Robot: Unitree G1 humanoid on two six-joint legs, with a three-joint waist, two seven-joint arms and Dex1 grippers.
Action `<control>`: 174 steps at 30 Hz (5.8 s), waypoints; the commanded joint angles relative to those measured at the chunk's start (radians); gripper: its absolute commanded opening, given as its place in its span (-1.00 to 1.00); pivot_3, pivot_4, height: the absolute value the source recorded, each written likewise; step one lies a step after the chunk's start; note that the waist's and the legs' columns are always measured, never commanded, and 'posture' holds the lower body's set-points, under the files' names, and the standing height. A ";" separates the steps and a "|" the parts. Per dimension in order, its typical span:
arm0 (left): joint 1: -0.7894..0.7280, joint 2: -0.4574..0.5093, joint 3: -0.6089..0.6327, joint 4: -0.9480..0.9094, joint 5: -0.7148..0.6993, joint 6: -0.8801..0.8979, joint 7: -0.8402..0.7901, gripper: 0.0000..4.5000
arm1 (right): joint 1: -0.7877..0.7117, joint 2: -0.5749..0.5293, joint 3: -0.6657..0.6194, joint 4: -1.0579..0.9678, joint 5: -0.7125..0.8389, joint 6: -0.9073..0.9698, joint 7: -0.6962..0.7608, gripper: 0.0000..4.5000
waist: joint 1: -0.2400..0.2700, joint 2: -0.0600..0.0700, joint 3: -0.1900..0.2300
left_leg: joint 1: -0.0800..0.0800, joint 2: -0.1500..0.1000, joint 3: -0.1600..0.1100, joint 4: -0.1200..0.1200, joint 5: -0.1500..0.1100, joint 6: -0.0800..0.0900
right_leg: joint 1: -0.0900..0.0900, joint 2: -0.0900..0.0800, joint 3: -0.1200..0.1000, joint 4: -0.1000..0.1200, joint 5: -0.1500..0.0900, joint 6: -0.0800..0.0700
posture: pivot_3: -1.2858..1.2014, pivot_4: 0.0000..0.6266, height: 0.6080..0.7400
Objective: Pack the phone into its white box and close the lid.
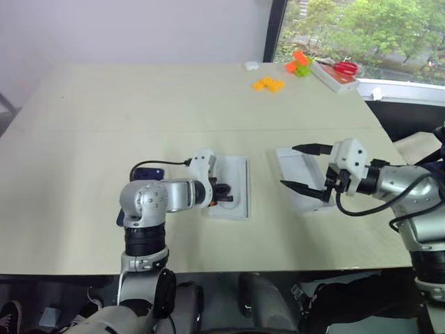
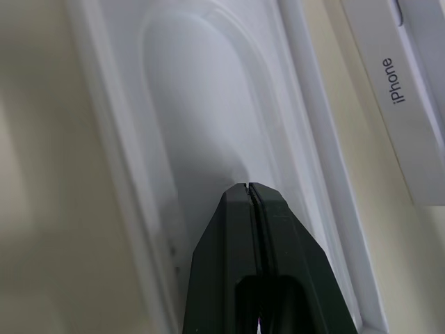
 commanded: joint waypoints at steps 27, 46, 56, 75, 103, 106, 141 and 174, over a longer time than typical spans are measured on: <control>-0.047 0.186 -0.043 -0.156 -0.036 -0.083 -0.227 -0.97 | -0.036 0.029 -0.011 0.017 -0.010 -0.020 -0.016 1.00 | -0.002 0.001 0.001 | -0.001 0.001 -0.001 0.000 0.000 0.000 | -0.001 0.001 -0.001 0.000 0.000 0.000 | 0.03 -0.52 1.00; 0.056 0.634 0.132 -0.041 -0.142 -0.383 -0.614 -0.59 | -0.090 0.110 0.073 -0.055 -0.006 0.055 -0.054 1.00 | -0.002 0.003 0.002 | -0.006 0.001 0.000 -0.001 0.000 0.001 | -0.006 -0.001 -0.001 0.000 0.002 -0.003 | 0.03 -0.52 1.00; 0.156 0.811 0.178 0.027 -0.199 -0.395 -0.764 0.99 | -0.108 0.123 0.097 -0.033 -0.037 0.016 -0.061 1.00 | -0.002 0.003 0.002 | -0.016 0.001 -0.001 -0.001 0.000 0.001 | -0.016 -0.001 -0.002 0.001 0.003 -0.001 | 0.03 -0.52 1.00; 0.153 1.054 0.207 0.399 -0.222 -0.185 -0.888 0.99 | -0.341 0.344 0.455 0.168 -0.505 -0.466 -0.184 1.00 | -0.021 0.003 0.002 | -0.017 0.001 -0.002 -0.001 0.001 -0.001 | -0.018 -0.001 -0.004 0.004 0.005 -0.001 | 0.03 -0.52 1.00; 0.069 1.005 0.040 0.664 -0.047 -0.327 -0.976 1.00 | -0.607 0.702 0.779 0.716 -1.027 -0.659 -0.510 -0.98 | -0.035 0.000 0.000 | -0.016 0.001 -0.002 -0.001 0.007 -0.012 | -0.027 0.001 -0.003 0.021 0.006 -0.008 | 0.03 -0.52 1.00; 0.071 0.996 0.019 0.659 -0.035 -0.325 -0.989 1.00 | -0.602 0.719 0.775 0.705 -1.011 -0.604 -0.455 -0.98 | -0.036 0.000 0.000 | -0.016 0.001 -0.003 -0.001 0.008 -0.013 | -0.027 0.002 -0.003 0.022 0.007 -0.008 | 0.03 -0.52 1.00; 0.161 0.831 0.096 0.415 -0.146 -0.028 -0.889 1.00 | -0.568 0.776 0.746 0.675 -0.906 -0.311 -0.321 -0.98 | -0.034 0.000 0.000 | -0.015 0.000 -0.005 0.000 0.008 -0.014 | -0.025 0.000 -0.004 0.022 0.007 -0.008 | 0.03 -0.52 1.00; 0.173 0.750 0.213 0.422 -0.202 0.059 -0.771 -0.98 | -0.568 0.756 0.714 0.665 -0.881 -0.322 -0.322 -1.00 | -0.035 0.000 -0.001 | -0.016 0.000 -0.006 -0.001 0.009 -0.015 | -0.027 0.000 -0.004 0.022 0.007 -0.009 | 0.03 -0.52 1.00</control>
